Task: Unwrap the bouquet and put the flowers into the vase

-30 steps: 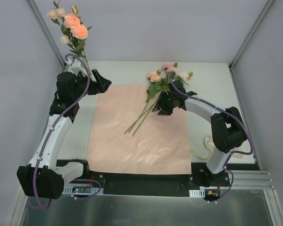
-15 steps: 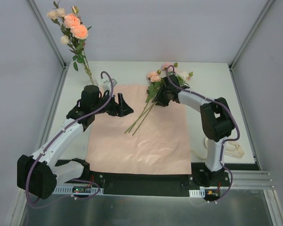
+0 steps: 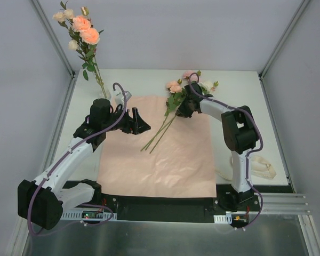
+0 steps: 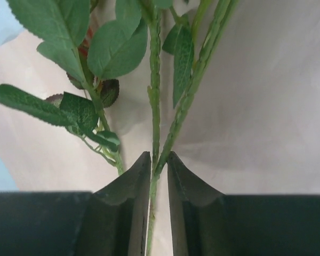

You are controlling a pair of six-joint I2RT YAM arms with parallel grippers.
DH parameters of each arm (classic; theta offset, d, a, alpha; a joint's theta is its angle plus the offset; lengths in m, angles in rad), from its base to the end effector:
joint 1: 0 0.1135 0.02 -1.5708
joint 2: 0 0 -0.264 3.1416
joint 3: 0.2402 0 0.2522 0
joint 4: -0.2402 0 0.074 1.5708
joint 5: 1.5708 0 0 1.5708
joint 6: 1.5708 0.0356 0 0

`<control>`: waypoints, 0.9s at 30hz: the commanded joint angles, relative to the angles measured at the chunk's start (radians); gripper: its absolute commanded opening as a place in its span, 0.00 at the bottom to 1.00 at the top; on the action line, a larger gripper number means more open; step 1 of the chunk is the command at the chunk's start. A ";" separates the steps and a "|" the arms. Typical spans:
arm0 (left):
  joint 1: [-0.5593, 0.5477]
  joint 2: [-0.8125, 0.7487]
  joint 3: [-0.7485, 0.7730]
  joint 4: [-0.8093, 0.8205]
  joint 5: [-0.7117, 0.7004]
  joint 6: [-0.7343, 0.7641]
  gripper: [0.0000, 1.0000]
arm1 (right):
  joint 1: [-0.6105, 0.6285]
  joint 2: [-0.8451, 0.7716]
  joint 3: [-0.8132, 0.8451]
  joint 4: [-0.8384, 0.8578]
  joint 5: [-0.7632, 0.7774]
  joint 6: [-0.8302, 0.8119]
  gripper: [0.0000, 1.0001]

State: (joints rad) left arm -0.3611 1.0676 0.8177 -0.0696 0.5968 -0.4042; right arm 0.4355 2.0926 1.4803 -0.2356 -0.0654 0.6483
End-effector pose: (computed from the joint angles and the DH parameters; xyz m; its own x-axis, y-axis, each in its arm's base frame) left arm 0.2203 -0.1046 0.3098 -0.5814 -0.1281 -0.8035 0.6121 0.5818 -0.5357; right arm 0.4152 0.1957 0.1685 -0.8198 0.2831 -0.4977 0.0438 0.8976 0.4385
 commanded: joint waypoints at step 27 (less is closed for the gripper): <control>-0.009 -0.011 0.031 -0.002 0.060 0.027 0.77 | -0.041 -0.102 -0.029 0.056 -0.027 0.079 0.06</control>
State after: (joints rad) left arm -0.3611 1.0664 0.8093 -0.0734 0.6125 -0.3843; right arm 0.4149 2.0342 1.4578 -0.2199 -0.0719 0.7055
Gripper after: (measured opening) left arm 0.770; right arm 0.085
